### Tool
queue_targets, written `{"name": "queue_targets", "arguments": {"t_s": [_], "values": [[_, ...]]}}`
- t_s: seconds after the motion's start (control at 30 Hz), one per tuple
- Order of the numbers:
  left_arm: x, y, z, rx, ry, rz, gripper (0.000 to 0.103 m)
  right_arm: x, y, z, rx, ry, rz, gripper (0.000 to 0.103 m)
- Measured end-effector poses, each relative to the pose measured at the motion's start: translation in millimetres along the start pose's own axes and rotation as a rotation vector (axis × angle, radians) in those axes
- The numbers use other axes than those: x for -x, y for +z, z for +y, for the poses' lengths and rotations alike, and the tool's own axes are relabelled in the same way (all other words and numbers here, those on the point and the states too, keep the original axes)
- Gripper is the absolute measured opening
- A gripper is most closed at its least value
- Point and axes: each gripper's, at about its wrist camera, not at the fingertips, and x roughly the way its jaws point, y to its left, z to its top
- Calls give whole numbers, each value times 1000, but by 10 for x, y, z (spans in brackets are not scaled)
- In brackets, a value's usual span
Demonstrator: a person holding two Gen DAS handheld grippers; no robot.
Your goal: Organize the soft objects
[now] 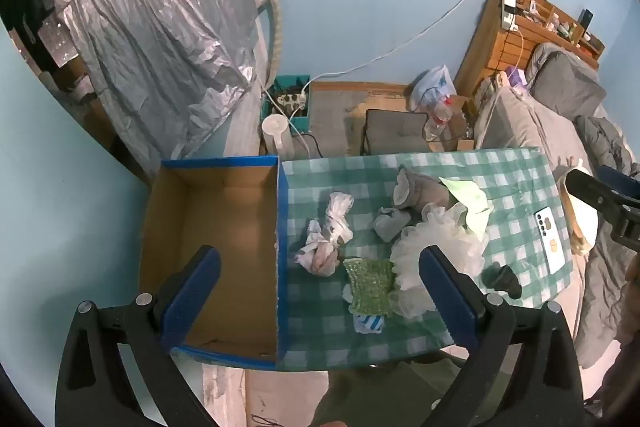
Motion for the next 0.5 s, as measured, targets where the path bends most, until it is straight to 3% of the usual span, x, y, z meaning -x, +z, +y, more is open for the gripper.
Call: {"name": "queue_targets", "arguments": {"t_s": [0.5], "values": [[-32, -46, -16, 25, -4, -2, 100, -25, 29, -18, -2, 0, 8, 101]]}}
